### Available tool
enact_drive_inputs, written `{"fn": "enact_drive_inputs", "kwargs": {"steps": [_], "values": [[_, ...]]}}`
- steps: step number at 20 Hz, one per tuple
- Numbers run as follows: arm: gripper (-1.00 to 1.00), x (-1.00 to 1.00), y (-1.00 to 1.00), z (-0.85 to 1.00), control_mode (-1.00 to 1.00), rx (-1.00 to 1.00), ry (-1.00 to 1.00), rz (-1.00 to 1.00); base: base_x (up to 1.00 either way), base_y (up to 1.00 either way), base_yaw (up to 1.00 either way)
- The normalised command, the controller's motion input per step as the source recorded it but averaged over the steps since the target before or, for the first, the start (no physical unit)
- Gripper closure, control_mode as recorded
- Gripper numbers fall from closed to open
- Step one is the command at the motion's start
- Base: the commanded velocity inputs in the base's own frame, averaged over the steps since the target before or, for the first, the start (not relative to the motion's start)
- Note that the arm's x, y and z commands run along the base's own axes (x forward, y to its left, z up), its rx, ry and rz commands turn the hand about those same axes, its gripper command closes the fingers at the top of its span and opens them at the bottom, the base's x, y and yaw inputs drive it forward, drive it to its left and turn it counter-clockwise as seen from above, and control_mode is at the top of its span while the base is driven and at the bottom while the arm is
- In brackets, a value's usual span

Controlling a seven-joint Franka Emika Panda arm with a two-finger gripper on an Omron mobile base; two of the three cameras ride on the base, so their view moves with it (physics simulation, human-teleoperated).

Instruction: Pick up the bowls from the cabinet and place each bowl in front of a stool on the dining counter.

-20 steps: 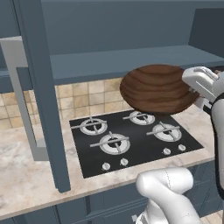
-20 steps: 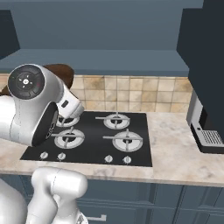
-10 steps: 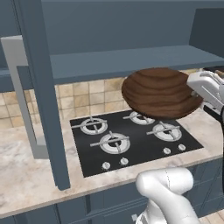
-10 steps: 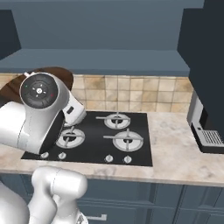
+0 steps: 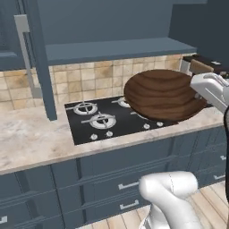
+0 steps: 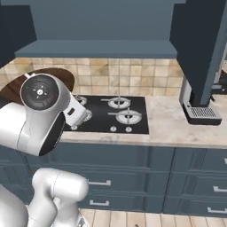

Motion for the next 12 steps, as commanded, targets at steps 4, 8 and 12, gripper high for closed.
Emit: {"fn": "enact_drive_inputs", "kwargs": {"steps": [4,8,12], "values": [[1.0,0.0,0.0,0.0,1.0,0.0,0.0,0.0,-0.8,-0.52,0.0],[1.0,0.0,0.0,0.0,1.0,0.0,0.0,0.0,-0.38,-0.67,0.12],[1.0,0.0,0.0,0.0,1.0,0.0,0.0,0.0,-0.15,-0.83,0.29]]}}
